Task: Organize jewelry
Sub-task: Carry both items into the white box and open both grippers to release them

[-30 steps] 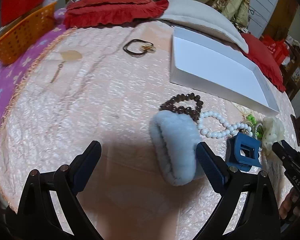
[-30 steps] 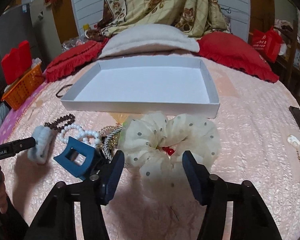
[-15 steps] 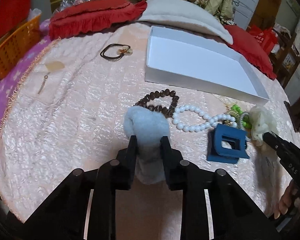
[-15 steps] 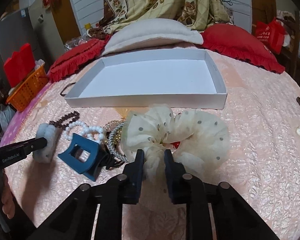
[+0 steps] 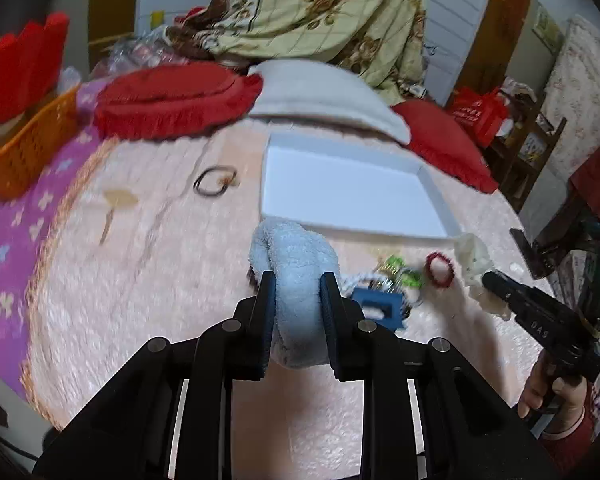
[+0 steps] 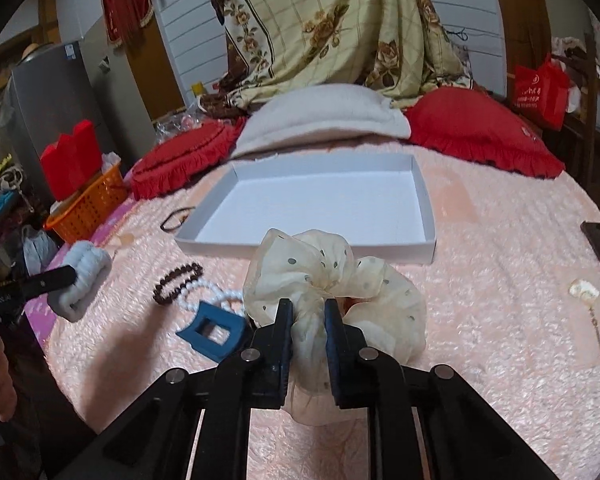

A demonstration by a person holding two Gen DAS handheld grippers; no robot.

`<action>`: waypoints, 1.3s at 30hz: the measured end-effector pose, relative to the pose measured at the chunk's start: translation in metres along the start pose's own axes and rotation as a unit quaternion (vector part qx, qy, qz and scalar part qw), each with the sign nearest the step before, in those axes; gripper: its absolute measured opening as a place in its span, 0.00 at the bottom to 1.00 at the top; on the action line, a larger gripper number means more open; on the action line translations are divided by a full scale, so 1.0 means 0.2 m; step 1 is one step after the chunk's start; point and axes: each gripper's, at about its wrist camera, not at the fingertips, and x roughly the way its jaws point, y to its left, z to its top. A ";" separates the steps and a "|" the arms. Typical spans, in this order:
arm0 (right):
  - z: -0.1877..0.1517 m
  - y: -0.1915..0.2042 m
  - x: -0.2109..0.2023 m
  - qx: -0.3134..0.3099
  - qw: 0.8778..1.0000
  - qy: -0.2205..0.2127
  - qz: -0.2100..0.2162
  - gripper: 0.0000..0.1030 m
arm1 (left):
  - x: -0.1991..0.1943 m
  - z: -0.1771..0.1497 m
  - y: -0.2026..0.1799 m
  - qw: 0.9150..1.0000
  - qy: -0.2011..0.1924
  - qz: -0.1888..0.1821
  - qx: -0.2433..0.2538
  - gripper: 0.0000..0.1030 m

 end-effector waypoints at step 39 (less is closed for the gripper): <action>0.79 -0.50 1.12 0.077 0.988 0.119 -0.058 0.14 | 1.42 0.85 0.04 0.992 0.117 0.037 0.012 0.28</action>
